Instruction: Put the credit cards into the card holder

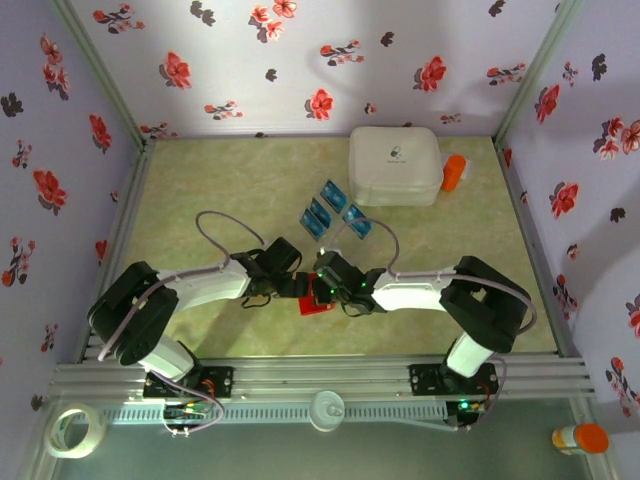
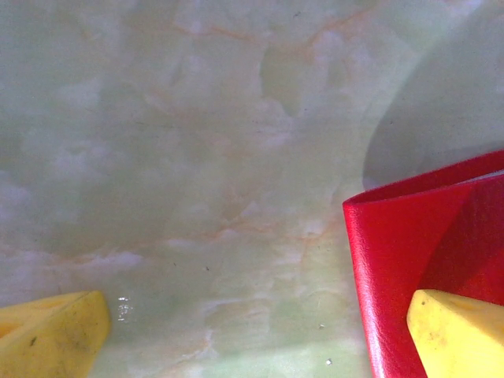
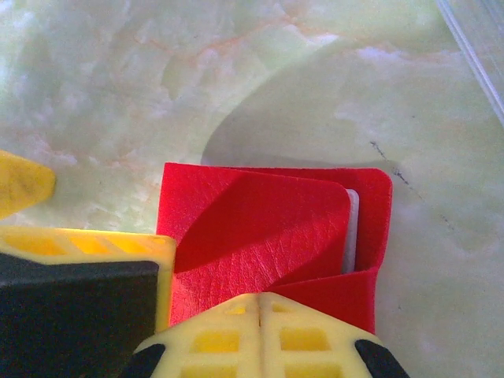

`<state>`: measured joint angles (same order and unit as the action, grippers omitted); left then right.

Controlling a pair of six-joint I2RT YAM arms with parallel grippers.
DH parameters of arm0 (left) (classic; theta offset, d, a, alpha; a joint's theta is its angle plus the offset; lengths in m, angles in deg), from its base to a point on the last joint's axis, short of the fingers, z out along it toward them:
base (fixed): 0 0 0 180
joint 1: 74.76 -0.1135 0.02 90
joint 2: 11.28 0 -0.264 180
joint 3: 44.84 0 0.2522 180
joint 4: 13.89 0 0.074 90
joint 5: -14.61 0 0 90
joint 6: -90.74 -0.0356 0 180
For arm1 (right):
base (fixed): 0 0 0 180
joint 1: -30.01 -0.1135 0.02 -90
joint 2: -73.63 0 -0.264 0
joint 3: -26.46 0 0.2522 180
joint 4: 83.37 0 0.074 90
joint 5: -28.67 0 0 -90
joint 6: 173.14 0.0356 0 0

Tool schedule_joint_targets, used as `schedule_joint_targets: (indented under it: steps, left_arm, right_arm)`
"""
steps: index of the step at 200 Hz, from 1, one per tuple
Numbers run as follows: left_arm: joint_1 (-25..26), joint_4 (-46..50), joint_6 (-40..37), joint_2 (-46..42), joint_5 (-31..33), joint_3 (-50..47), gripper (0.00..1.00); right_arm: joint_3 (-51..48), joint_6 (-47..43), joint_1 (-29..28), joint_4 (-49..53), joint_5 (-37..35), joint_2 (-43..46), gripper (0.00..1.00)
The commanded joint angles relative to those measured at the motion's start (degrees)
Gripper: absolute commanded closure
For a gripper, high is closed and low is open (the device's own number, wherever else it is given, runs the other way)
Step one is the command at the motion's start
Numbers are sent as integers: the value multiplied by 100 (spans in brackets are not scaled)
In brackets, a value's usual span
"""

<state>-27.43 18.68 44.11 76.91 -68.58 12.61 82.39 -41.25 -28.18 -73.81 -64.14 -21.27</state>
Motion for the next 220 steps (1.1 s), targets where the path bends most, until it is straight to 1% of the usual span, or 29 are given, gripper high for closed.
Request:
schedule_joint_targets:
  steps: [1,21,59,109,161,185,220]
  left_arm:
    - [-101,-188,16,205,-101,-207,0]
    - [-101,-142,-3,199,-99,-184,0]
    - [-100,-142,10,198,-100,-138,0]
    - [-101,-117,-3,229,-110,-101,0]
    - [-103,-91,-6,173,-112,-138,0]
    - [-102,-110,-13,194,-114,-131,0]
    - [-101,-108,-22,201,-117,-108,0]
  right_arm:
    - [-717,240,-244,1597,1139,-1275,100]
    - [-711,285,-250,1528,1120,-1185,100]
    - [-762,274,-247,1695,995,-847,100]
    - [-1214,564,-245,1528,844,-502,100]
    - [-1466,783,-240,1247,816,-486,100]
    - [-1278,730,-240,1248,924,-545,100]
    - [-822,581,-235,1558,915,-350,100]
